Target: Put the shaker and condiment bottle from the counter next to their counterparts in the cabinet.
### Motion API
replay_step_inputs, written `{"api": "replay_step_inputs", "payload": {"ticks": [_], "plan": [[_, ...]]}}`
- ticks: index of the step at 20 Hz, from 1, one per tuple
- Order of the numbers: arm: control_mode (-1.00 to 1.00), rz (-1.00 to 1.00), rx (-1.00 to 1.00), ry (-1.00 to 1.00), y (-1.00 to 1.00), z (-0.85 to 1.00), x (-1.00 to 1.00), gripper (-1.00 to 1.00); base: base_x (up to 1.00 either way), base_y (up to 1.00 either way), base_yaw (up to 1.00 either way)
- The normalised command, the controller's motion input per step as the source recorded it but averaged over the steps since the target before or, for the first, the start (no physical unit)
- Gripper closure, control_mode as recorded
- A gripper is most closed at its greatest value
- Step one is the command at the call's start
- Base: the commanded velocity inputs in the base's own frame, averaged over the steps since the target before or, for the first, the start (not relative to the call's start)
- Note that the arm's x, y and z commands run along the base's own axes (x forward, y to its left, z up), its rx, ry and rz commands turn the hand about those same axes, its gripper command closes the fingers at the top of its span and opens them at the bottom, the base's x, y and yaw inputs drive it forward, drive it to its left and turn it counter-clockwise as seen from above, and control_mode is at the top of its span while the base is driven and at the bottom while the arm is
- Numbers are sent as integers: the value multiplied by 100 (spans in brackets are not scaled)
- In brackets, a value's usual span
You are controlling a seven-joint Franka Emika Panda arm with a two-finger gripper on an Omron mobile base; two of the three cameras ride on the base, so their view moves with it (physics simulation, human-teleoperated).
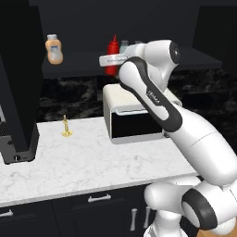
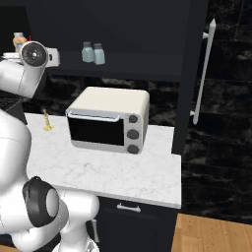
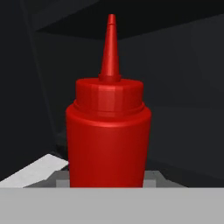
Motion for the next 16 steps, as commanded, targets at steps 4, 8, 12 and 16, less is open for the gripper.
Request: {"api": "replay_step_inputs", "payload": {"ticks": [4,8,12,16], "plan": [[-100,3,-6,0,18,27,0,100,0,0,0],[-100,0,3,0,0,-4,23,100,0,0,0],[-100,0,12,-4,9,-15,57,100,0,0,0],[-100,0,10,-9,37,-19,46,100,0,0,0]]}}
